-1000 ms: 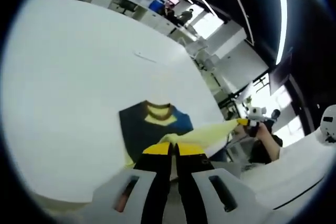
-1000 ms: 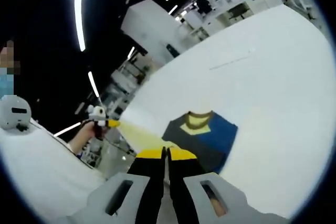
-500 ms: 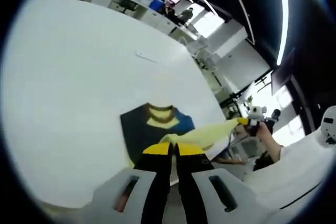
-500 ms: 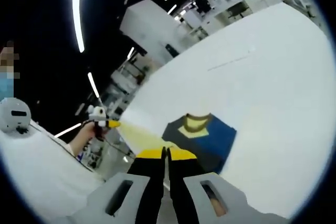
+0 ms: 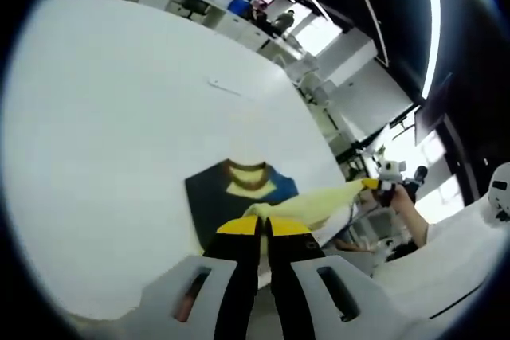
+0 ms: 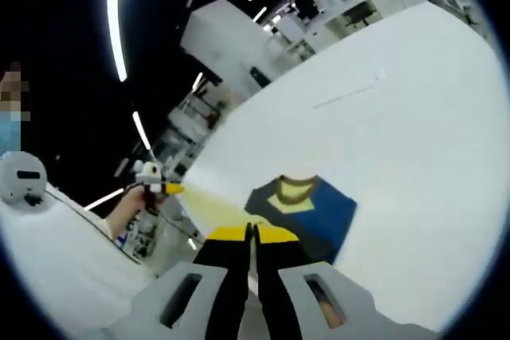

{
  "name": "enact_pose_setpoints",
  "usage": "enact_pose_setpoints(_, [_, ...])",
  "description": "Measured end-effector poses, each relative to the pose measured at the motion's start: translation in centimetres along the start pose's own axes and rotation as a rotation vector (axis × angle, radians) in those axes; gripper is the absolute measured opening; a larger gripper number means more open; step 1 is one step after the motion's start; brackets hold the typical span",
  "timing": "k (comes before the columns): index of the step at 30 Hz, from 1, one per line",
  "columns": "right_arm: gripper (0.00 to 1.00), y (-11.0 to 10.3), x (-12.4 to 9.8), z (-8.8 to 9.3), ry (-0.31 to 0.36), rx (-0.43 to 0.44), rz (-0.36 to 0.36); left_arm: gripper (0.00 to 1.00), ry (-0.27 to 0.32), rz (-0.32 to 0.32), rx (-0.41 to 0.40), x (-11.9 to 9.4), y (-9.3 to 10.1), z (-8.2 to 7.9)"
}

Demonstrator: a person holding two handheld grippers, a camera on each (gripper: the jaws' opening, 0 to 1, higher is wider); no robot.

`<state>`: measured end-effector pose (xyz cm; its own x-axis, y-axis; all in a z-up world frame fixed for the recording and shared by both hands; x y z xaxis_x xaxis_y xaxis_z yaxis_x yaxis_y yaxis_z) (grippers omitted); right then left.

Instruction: Fold the garment on the visible template until the final outline fits inside the template.

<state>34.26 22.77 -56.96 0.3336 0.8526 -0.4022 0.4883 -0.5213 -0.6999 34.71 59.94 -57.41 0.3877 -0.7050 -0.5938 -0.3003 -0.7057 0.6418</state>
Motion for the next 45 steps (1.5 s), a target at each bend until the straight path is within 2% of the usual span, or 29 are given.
enact_pose_setpoints(45, [0.02,2.4,1.4,-1.1,-0.010,0.035,0.005,0.00,-0.036,-0.011,-0.010,2.2,-1.9,-1.5])
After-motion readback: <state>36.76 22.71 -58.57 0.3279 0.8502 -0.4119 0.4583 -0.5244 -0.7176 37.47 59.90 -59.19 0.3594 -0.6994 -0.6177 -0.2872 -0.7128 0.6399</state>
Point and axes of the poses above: the point that each gripper's makers call its tool centre point, and the gripper's own axes: x roughly forward along the fingers, y roughly to its right, z roughly out of its underside, the point moved 1 cm from there along -x, roughly backward along the fingers, and after that the axes turned 6 degrees about -y, right-handed, at the moved point
